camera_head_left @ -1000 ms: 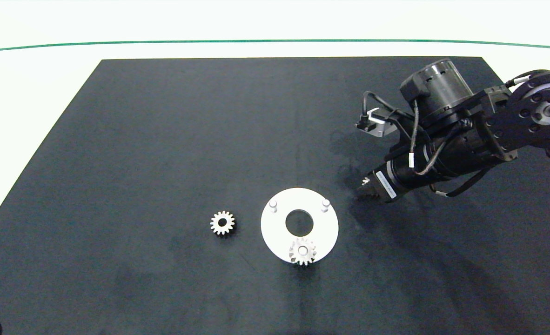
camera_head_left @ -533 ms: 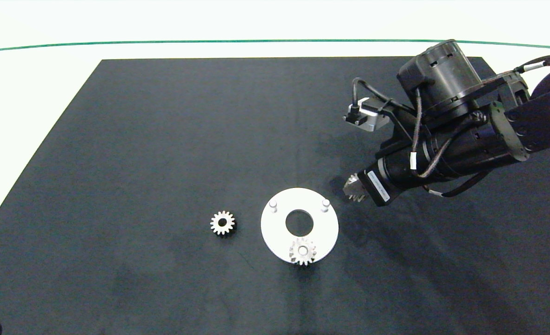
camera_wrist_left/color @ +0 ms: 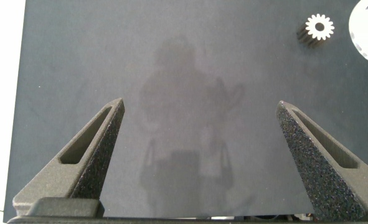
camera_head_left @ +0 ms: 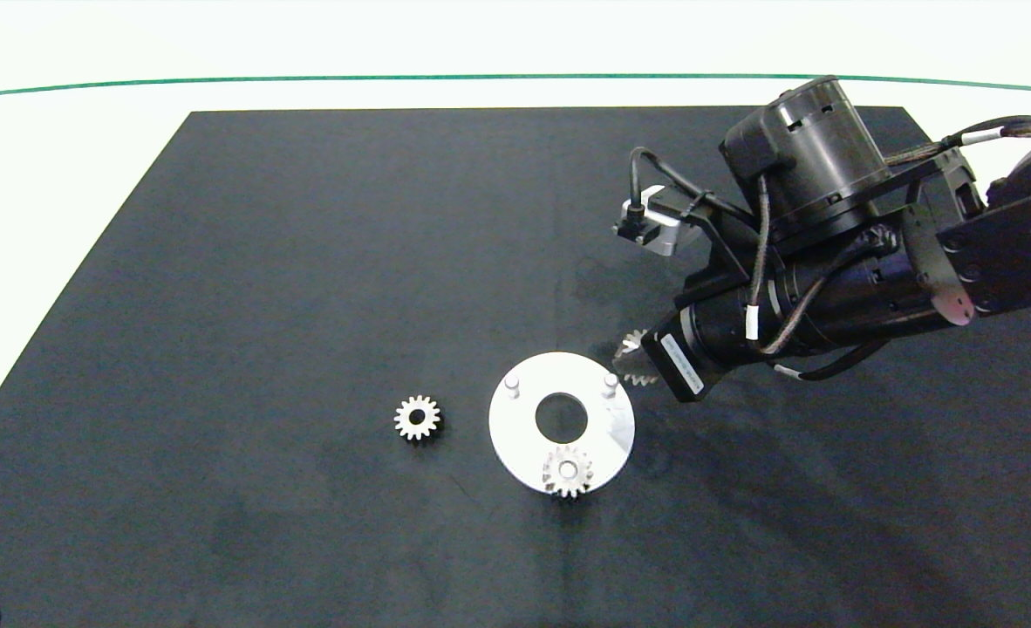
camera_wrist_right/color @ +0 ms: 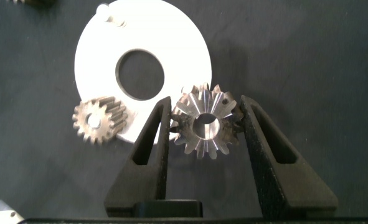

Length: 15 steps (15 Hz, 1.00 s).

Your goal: Install three planetary gears onto the carrier pins

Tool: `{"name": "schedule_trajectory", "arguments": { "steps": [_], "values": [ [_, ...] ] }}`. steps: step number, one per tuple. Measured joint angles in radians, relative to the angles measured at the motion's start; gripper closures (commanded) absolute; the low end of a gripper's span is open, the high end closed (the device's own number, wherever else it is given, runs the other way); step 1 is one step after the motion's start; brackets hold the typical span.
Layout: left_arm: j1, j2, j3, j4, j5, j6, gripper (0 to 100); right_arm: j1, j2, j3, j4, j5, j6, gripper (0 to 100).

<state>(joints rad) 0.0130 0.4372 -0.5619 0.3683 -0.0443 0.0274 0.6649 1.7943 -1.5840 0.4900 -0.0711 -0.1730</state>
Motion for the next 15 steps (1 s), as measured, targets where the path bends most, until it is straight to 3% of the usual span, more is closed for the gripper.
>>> {"name": "schedule_trajectory", "arguments": {
  "steps": [2, 15],
  "values": [
    [0.000, 0.000, 0.000, 0.000, 0.000, 0.000, 0, 0.003, 0.014, 0.018, -0.035, -0.004, 0.000, 100],
    [-0.007, 0.008, -0.002, 0.000, 0.000, -0.011, 0, 0.030, 0.067, 0.014, -0.039, -0.017, -0.010, 100]
  ]
}}
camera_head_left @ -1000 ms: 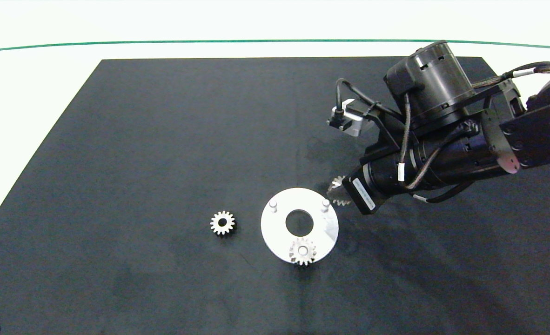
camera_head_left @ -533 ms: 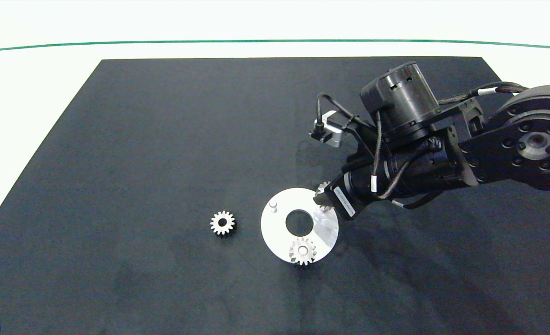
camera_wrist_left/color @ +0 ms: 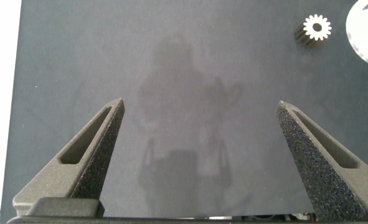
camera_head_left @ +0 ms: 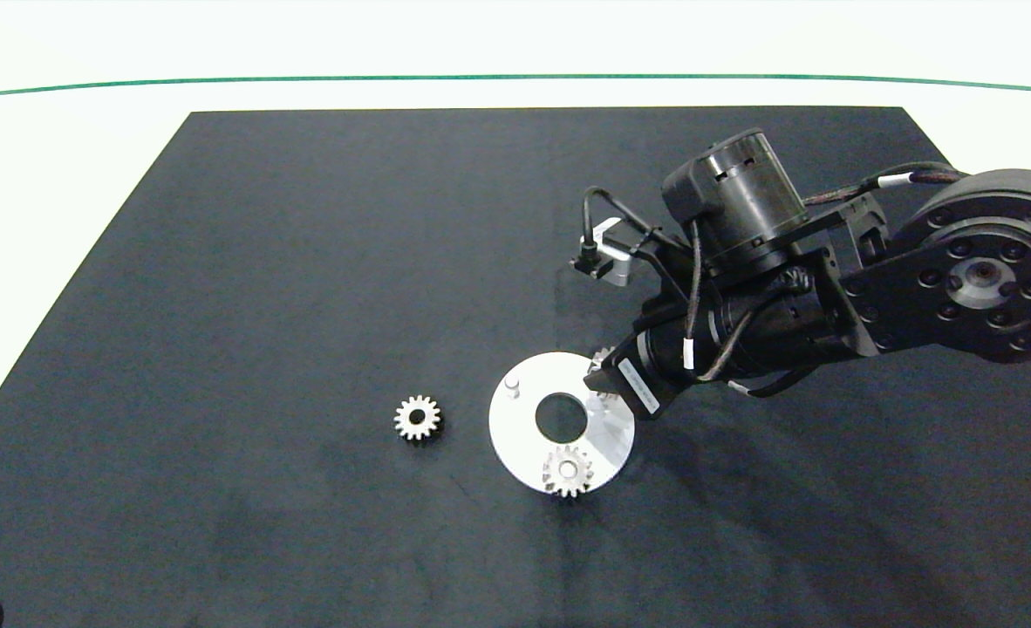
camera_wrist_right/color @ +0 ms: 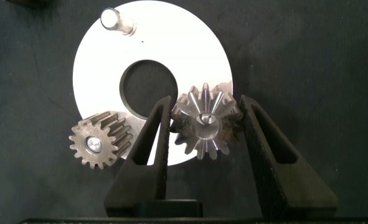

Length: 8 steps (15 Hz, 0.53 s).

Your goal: Install three planetary gears onto the carrier pins

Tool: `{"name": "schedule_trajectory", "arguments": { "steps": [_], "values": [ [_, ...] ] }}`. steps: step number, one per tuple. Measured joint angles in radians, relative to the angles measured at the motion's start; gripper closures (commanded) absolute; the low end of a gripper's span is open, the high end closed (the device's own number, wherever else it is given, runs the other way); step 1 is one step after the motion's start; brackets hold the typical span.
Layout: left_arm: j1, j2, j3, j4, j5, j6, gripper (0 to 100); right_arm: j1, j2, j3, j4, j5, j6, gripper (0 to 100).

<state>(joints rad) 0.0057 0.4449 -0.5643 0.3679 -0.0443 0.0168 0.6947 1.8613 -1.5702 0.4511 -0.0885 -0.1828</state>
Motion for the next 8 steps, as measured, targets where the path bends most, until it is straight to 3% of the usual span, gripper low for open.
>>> {"name": "schedule_trajectory", "arguments": {
  "steps": [8],
  "values": [
    [0.000, 0.000, 0.000, 0.000, 0.000, -0.002, 0, -0.005, 0.003, 0.005, 0.001, 0.000, -0.003, 100]
  ]
}}
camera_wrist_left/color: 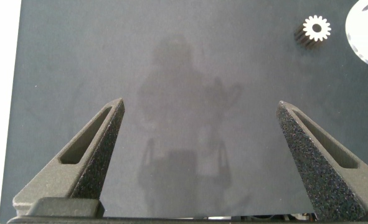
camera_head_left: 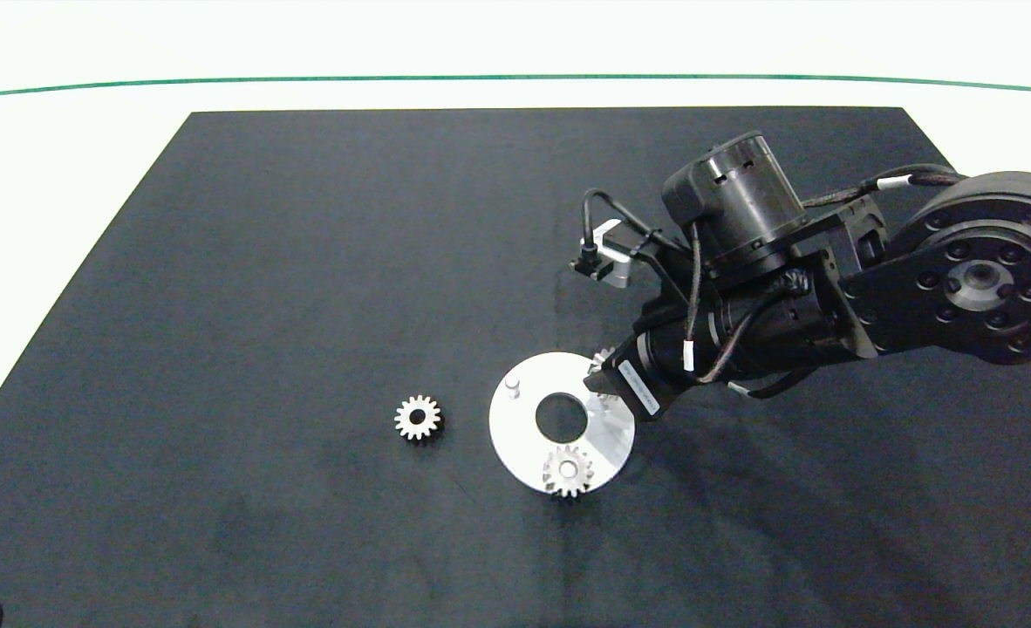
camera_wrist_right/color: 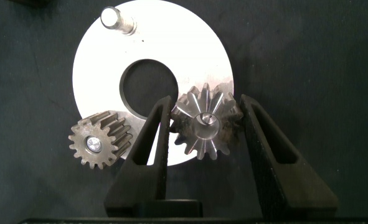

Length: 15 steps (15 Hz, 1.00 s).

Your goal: Install three planetary gears onto the carrier pins

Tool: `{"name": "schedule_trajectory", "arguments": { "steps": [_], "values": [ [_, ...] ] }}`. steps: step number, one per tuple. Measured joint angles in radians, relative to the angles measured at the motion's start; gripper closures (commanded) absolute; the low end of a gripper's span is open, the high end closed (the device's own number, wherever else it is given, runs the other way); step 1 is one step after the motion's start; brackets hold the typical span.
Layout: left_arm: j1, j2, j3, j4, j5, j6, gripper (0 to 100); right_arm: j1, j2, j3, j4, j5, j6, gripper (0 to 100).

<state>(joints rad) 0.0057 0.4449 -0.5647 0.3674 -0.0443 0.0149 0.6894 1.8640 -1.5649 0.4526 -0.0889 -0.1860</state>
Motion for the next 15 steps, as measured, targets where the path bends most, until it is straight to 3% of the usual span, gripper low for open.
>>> {"name": "schedule_trajectory", "arguments": {
  "steps": [8, 9, 12, 15],
  "values": [
    [0.001, 0.000, -0.001, 0.000, 0.000, 0.000, 0, 0.000, 0.000, 0.004, 0.004, -0.007, -0.007, 100],
    [0.000, 0.000, -0.002, 0.000, 0.000, 0.000, 0, -0.001, 0.001, 0.004, 0.003, -0.007, -0.009, 0],
    [0.000, 0.001, -0.004, 0.000, 0.000, 0.000, 0, 0.000, 0.006, 0.004, 0.001, -0.035, -0.017, 0],
    [0.000, 0.003, -0.004, 0.000, -0.003, 0.000, 0, 0.001, 0.007, 0.004, 0.000, -0.037, -0.016, 0]
  ]
}}
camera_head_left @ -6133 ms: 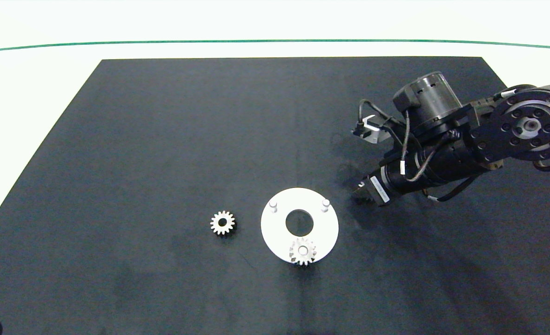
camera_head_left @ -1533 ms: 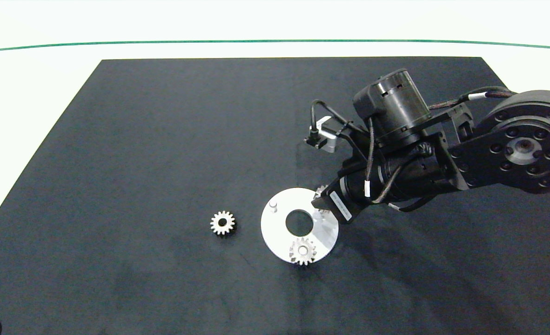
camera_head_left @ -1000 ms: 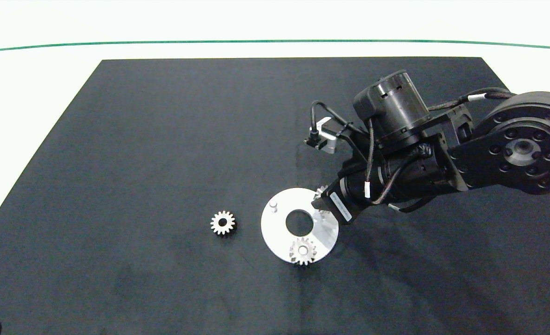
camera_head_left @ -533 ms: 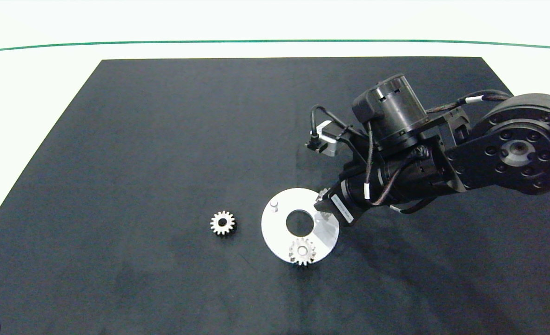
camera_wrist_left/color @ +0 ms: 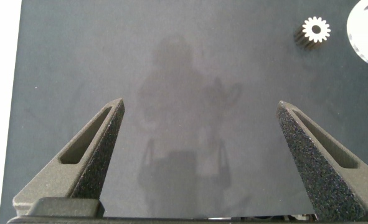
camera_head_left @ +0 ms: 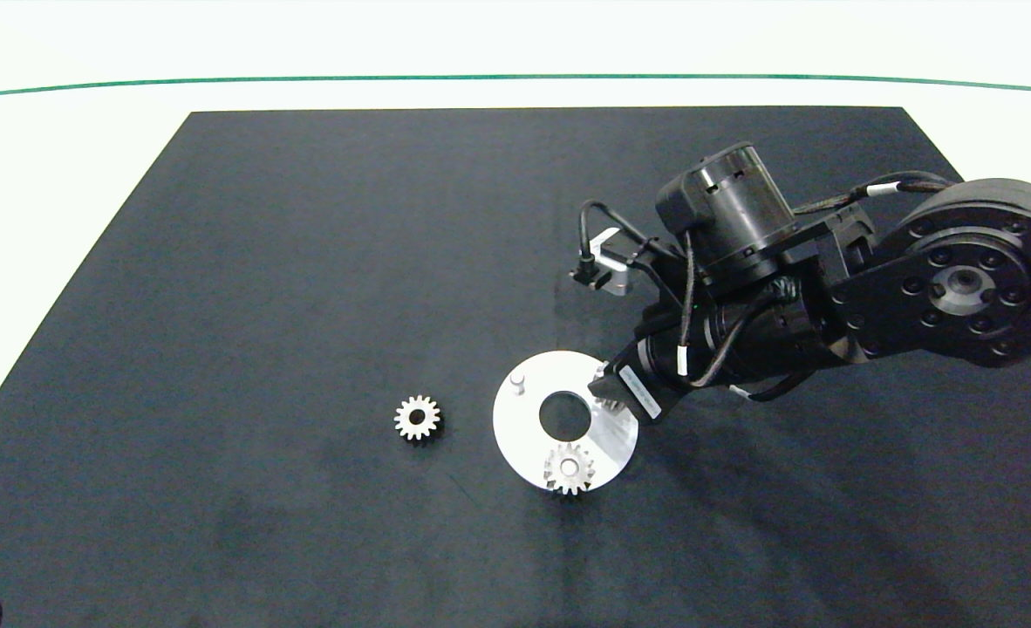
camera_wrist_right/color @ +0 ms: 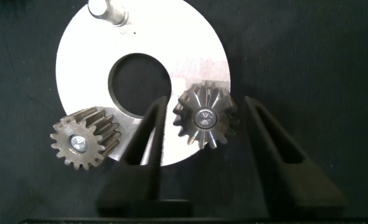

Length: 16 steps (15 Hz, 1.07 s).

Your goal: Install three planetary gears onto the carrier pins

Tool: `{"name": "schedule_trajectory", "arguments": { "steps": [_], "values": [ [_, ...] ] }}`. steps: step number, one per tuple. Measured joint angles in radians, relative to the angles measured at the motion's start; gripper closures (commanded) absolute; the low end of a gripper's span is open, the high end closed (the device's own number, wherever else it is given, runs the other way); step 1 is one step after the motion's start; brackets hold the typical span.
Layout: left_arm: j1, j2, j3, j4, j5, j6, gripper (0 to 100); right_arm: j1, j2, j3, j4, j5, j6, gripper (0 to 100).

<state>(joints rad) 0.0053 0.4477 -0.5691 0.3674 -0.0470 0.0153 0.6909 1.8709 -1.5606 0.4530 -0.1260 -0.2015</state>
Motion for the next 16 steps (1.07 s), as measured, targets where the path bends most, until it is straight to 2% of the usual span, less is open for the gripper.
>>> {"name": "schedule_trajectory", "arguments": {
  "steps": [4, 7, 8, 10, 12, 13, 16],
  "values": [
    [-0.001, 0.000, 0.000, 0.000, -0.004, 0.000, 0, 0.001, -0.005, -0.008, -0.003, 0.005, 0.008, 0],
    [-0.018, 0.019, -0.008, -0.003, -0.009, 0.004, 0, 0.003, -0.066, -0.024, 0.009, 0.008, 0.011, 0],
    [-0.039, 0.039, -0.021, -0.003, -0.009, 0.005, 0, 0.004, -0.115, -0.027, 0.033, 0.008, 0.013, 0],
    [-0.096, 0.088, -0.050, -0.005, -0.009, 0.017, 0, 0.006, -0.267, -0.028, 0.149, 0.007, 0.030, 0],
    [-0.137, 0.147, -0.063, -0.012, -0.011, 0.069, 0, 0.008, -0.456, 0.010, 0.254, 0.003, 0.071, 0],
    [-0.152, 0.177, -0.064, -0.021, -0.013, 0.092, 0, 0.007, -0.549, 0.040, 0.290, -0.003, 0.090, 0],
    [-0.217, 0.246, -0.060, -0.070, -0.017, 0.103, 0, -0.020, -0.813, 0.180, 0.356, -0.018, 0.124, 0]
  ]
}}
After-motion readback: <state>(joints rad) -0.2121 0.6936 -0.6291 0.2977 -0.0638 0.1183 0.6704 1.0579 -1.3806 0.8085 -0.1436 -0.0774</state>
